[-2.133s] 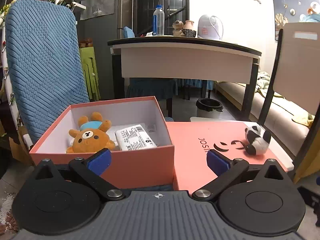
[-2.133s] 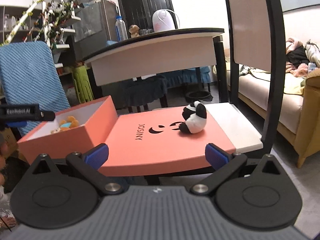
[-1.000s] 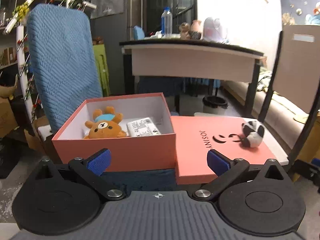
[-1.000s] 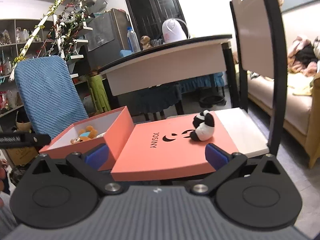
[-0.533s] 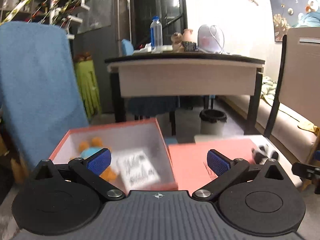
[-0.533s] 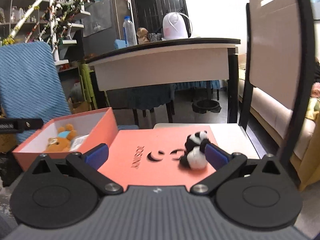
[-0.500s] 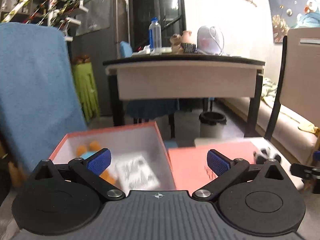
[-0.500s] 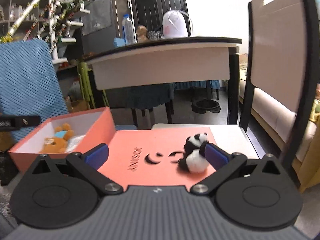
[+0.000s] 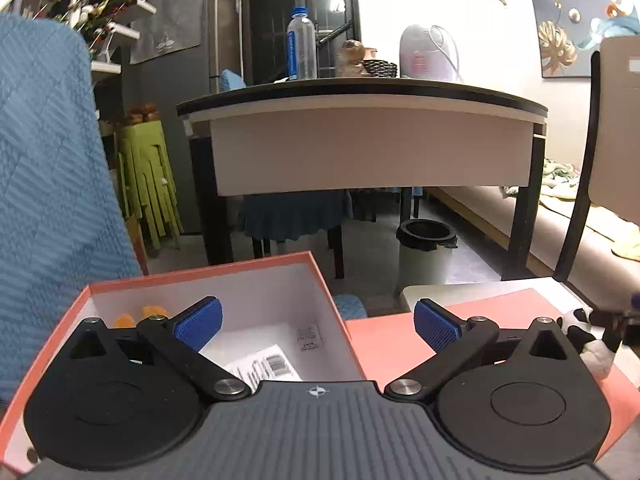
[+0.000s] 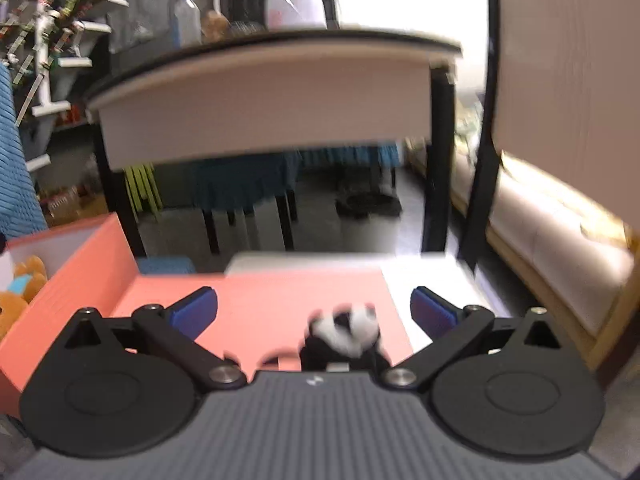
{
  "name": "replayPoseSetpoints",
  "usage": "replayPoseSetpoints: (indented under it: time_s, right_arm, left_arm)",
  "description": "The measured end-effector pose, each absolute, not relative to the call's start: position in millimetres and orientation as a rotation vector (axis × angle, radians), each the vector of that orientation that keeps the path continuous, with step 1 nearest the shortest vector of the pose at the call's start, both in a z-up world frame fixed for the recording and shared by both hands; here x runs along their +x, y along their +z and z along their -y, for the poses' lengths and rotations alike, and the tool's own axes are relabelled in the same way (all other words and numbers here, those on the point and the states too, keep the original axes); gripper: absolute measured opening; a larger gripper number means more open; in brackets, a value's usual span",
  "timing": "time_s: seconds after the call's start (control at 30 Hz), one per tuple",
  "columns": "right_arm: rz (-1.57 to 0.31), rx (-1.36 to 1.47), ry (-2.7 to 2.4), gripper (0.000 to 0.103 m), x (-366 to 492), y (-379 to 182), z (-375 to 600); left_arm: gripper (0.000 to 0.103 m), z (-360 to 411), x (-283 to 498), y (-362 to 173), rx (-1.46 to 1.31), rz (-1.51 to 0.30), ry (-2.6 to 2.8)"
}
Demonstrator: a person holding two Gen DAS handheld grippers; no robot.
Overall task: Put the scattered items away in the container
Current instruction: 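Grasp the panda plush with the right gripper and lift it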
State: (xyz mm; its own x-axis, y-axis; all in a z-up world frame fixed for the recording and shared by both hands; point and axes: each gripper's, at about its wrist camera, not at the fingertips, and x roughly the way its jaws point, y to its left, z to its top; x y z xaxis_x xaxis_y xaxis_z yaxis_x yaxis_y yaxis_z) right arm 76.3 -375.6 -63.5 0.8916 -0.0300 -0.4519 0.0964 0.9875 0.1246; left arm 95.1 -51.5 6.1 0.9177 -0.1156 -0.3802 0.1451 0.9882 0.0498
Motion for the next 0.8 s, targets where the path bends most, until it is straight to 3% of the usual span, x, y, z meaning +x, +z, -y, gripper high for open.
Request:
replayPoseSetpoints:
  time_s: [0.47,0.57,0.7,0.8]
  right_arm:
    - [-0.527,0.194,-0.167,0.102,71.6,-92.2,381.6]
    - [-0.58,0.319,-0.134,0.1,79.1,-105.5,397.1]
    - [-0.583,0.399,-0.107,0.083,86.5,-117.3,406.4]
    - [-0.6,0.416,-0.084,0.046,91.6,-123.4,407.2]
  left_arm:
    - [0.103,6.9,24.9,-4.3,0.026,-0.418,-0.025]
    - [0.103,4.3,26.5,-12.2,0.053,-0.461,-0.016]
    - [0.103,-0.4,28.9,-19.0,0.074,-0.479,-0.002]
    - [0.103,-4.8,35.8,-20.3,0.068,-0.49,0.004]
